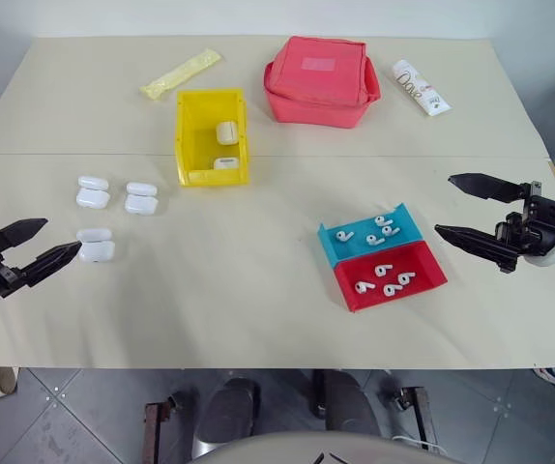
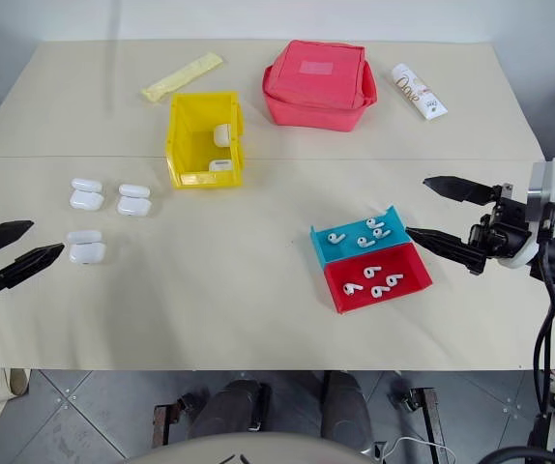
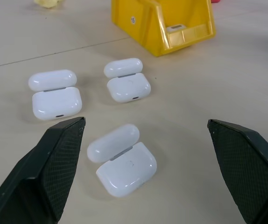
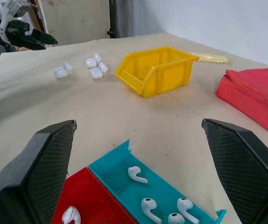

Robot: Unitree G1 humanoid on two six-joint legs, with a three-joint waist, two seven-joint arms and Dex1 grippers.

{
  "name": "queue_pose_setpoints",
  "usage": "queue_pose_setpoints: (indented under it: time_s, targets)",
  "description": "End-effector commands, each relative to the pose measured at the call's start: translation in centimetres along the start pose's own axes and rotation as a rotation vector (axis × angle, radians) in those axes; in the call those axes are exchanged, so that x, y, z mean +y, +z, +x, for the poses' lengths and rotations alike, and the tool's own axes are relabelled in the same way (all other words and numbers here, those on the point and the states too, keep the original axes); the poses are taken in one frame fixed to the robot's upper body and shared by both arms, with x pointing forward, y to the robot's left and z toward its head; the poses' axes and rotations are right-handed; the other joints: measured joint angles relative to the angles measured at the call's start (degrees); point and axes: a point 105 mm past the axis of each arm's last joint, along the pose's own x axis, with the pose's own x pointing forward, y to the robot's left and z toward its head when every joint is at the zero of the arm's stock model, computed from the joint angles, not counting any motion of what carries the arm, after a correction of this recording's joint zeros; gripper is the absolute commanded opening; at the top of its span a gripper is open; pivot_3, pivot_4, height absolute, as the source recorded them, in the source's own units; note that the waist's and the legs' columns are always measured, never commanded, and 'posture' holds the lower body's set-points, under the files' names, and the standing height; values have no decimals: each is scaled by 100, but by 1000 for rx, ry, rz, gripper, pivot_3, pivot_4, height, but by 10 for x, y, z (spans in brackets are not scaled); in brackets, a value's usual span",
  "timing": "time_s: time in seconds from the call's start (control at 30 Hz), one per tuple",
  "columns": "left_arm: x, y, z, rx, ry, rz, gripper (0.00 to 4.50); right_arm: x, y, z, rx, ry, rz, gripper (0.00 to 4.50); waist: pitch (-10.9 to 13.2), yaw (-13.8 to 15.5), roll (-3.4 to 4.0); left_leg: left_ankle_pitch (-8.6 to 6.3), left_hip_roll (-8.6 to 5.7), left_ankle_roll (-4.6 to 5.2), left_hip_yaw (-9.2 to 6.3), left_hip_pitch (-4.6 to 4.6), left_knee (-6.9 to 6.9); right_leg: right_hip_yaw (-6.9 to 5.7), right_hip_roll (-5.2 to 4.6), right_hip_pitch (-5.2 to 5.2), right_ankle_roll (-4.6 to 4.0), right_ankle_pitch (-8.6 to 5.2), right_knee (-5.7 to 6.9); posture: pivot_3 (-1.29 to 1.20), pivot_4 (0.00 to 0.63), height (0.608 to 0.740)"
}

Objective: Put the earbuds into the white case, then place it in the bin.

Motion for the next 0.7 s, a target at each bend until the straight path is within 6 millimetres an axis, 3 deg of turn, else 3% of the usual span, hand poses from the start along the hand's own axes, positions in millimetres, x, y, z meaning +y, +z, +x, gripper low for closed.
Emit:
queue_pose_setpoints:
  time_s: [0.03,0.33,0.5,0.7]
  targets:
    - [2,14,1,-47,23,54,4462,-2,10,-7,5,-9,-36,4500,-1,-1,-1,0,0,0,0,0,0,0,0,0,0,0,0,0,150,740]
    - [5,14,-6,-14,58,56,4462,-11,-1,-2,97,-18,10,4500,0,-5,0,0,-1,0,1,0,2,1,0,-1,0,0,3,0,150,740]
    - [5,4,-32,79,103,32,4462,-19,-1,-4,150,-24,-2,4500,-1,-50,-3,-5,11,-7,4,0,-1,4,-1,-5,-5,-3,1,0,150,740]
    - [-1,-9,-62,143,146,6,4462,-25,-5,-20,225,-30,-32,4500,-1,-48,-1,-9,18,-9,8,2,2,2,-1,-2,-10,-6,1,0,150,740]
